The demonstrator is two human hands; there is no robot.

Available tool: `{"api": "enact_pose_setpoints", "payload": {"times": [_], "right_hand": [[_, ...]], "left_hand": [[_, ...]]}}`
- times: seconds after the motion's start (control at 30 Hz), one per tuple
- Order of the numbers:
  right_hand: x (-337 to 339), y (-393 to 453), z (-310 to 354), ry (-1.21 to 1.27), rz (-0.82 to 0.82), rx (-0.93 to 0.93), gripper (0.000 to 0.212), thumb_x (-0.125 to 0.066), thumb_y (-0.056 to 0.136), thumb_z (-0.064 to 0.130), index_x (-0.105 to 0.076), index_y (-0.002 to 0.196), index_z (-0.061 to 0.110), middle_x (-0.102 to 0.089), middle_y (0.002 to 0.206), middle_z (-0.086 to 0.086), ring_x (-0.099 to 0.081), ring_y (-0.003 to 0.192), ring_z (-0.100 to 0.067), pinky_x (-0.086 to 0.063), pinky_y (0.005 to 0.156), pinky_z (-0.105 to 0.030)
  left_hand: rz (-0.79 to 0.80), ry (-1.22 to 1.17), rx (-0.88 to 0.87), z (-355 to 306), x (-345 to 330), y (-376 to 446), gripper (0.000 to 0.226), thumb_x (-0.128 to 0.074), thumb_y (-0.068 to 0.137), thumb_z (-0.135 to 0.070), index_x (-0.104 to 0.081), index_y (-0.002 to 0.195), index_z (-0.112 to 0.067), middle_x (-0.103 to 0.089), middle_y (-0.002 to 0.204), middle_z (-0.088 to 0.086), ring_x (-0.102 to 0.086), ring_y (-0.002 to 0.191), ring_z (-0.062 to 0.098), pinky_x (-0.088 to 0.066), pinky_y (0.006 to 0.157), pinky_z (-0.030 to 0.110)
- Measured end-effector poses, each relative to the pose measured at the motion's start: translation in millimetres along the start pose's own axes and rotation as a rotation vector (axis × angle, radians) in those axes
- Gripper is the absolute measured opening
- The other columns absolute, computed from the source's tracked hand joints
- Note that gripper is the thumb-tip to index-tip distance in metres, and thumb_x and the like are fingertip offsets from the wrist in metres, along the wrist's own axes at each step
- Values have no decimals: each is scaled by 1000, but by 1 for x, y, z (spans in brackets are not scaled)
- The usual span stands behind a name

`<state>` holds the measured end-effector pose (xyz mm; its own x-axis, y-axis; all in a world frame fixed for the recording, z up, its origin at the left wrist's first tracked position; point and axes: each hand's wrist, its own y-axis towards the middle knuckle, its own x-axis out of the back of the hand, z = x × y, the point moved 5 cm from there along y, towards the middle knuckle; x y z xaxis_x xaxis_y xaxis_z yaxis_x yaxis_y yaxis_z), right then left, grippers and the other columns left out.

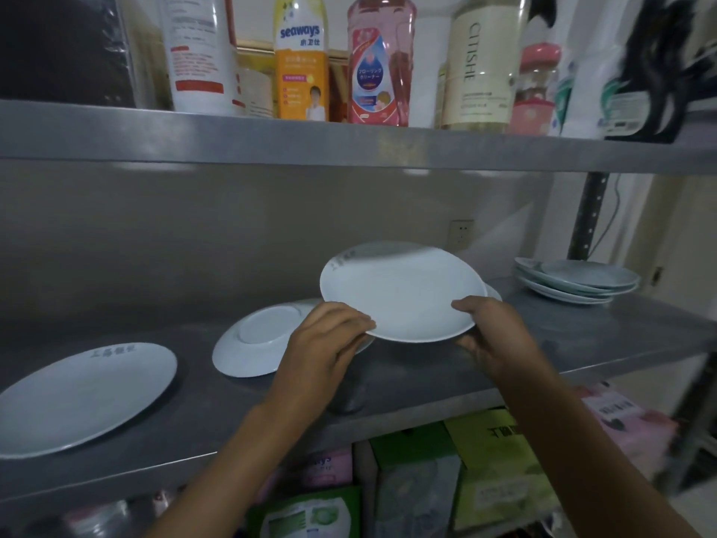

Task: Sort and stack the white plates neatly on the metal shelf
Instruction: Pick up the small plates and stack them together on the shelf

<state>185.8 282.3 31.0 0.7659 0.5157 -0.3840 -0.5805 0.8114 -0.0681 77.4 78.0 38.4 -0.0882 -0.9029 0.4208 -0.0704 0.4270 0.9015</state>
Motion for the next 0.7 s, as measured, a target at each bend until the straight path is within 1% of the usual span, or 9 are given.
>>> {"api": "enact_pose_setpoints", "payload": {"times": [0.1,0.2,0.23,0.27,0.37,0.47,0.53,0.6,0.7], "right_hand": [[15,-3,3,-201,-31,36,26,-61,87,16,-56,109,4,-68,98,-11,-68,86,-29,-59,62,-38],[30,-5,12,-325,-132,155,17,-63,86,29,-64,84,12,-69,82,-5,-67,75,-21,-59,64,-37],[35,-5,16,-367,-173,209,20,-60,87,31,-63,80,13,-67,78,-4,-65,72,-19,-55,64,-34],[42,-5,20,-421,-214,263,23,-57,88,33,-64,82,12,-66,78,-4,-63,71,-18,-50,63,-32],[58,-4,28,-485,-286,366,24,-50,88,34,-60,93,13,-62,85,-5,-57,76,-19,-43,68,-32],[72,-1,30,-501,-300,358,18,-51,87,34,-59,85,17,-60,78,-2,-56,73,-18,-46,71,-37],[79,1,33,-547,-313,382,17,-50,86,30,-56,74,20,-56,72,0,-52,68,-16,-45,67,-35],[84,2,35,-585,-328,409,21,-49,86,29,-48,66,23,-50,66,3,-46,63,-14,-39,58,-31],[86,4,32,-619,-337,424,23,-50,89,30,-49,67,22,-51,67,4,-45,62,-10,-33,55,-28]], "left_hand": [[-31,1,-4,-11,-1,0,18,-59,91,-15,-72,97,-5,-70,96,3,-60,93,17,-47,85,23],[-21,-22,28,-18,-2,-3,21,-57,92,-20,-72,95,-6,-70,96,1,-59,94,13,-43,89,17],[-18,-31,43,-19,-3,-5,20,-58,92,-21,-73,94,-7,-70,95,0,-58,95,12,-42,89,16],[-12,-47,58,-22,-4,-8,21,-58,91,-23,-73,94,-8,-69,95,-1,-58,95,11,-43,89,16],[17,-99,89,-31,-9,-21,20,-60,91,-21,-72,93,-7,-69,95,0,-58,94,10,-45,87,19],[22,-121,122,-36,-15,-34,10,-66,84,-5,-73,91,-4,-69,93,2,-58,92,10,-43,87,17],[39,-137,150,-39,-19,-42,11,-65,83,-2,-72,90,-3,-69,93,2,-57,93,8,-40,89,12],[65,-160,163,-43,-24,-49,12,-62,82,-5,-72,89,-2,-68,92,4,-55,94,6,-37,90,8],[117,-180,160,-46,-34,-58,11,-63,81,-4,-72,89,-1,-69,93,5,-55,94,6,-37,90,7]]}}
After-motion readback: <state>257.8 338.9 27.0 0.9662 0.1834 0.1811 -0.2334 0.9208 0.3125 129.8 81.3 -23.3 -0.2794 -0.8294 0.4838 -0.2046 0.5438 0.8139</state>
